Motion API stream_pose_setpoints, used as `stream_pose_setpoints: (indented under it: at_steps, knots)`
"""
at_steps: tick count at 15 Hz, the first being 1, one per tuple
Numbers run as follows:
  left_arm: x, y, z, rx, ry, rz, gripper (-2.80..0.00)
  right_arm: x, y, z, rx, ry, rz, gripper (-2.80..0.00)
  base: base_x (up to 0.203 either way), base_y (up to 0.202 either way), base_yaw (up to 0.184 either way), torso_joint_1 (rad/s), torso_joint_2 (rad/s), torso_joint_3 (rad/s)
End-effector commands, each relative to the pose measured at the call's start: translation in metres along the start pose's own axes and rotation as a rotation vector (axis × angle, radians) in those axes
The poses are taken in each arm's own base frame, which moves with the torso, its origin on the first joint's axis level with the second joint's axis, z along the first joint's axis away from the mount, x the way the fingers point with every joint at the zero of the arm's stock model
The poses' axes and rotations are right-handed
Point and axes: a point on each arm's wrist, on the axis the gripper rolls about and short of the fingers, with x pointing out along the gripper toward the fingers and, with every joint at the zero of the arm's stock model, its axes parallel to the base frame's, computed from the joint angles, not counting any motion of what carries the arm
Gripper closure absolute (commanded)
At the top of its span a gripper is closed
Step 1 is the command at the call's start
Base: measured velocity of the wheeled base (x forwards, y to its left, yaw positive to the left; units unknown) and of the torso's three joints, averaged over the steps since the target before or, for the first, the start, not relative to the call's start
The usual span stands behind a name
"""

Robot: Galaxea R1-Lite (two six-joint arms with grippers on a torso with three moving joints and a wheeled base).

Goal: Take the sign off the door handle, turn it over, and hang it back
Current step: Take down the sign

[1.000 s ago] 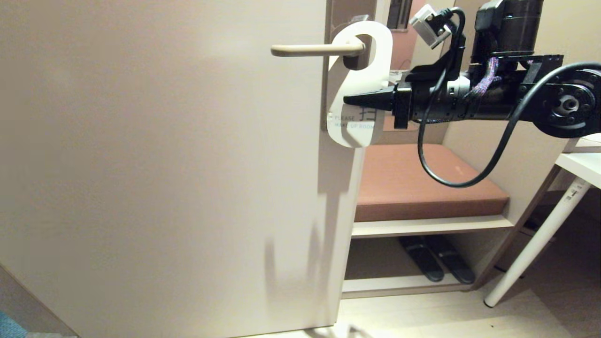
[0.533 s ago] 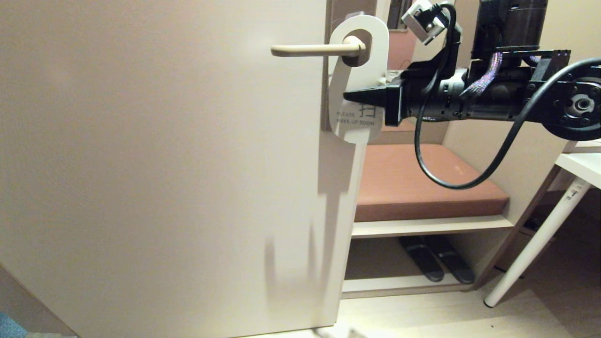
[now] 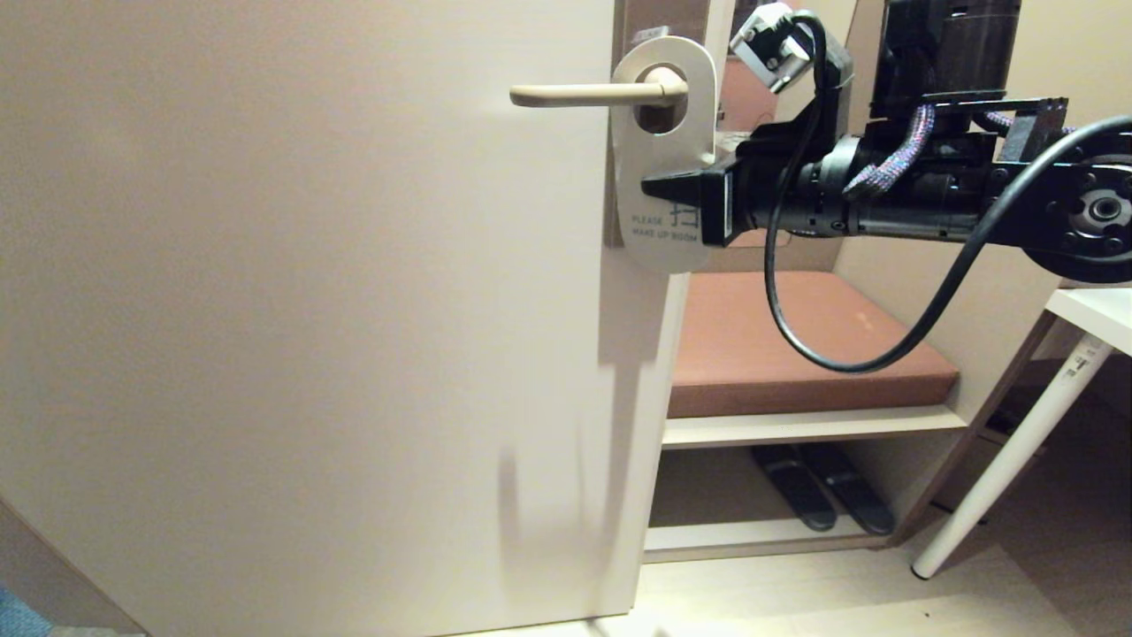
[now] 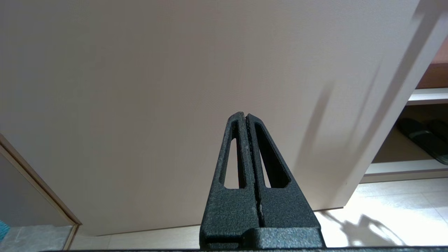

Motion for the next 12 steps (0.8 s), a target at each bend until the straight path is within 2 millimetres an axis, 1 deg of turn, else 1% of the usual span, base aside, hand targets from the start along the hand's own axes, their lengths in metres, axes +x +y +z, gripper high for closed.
stream_pose_setpoints:
  at_steps: [1, 4, 6, 12]
  knots:
    - [0.0, 0.0, 0.0, 0.0, 0.001, 0.0, 0.0, 0.002, 0.005, 0.0, -0.003, 0.004, -0.008, 0.0, 0.0, 0.0, 0.0, 0.0, 0.0, 0.0]
    - [0.0, 0.0, 0.0, 0.0, 0.001, 0.0, 0.0, 0.0, 0.01, 0.001, -0.004, 0.001, 0.0, 0.0, 0.0, 0.0, 0.0, 0.0, 0.0, 0.0]
    - [0.0, 0.0, 0.0, 0.0, 0.001, 0.0, 0.0, 0.0, 0.014, 0.003, -0.004, 0.004, -0.029, 0.0, 0.0, 0.0, 0.0, 0.0, 0.0, 0.0]
    - [0.0, 0.0, 0.0, 0.0, 0.001, 0.0, 0.0, 0.006, 0.039, 0.006, 0.033, 0.015, -0.108, 0.0, 0.0, 0.0, 0.0, 0.0, 0.0, 0.0]
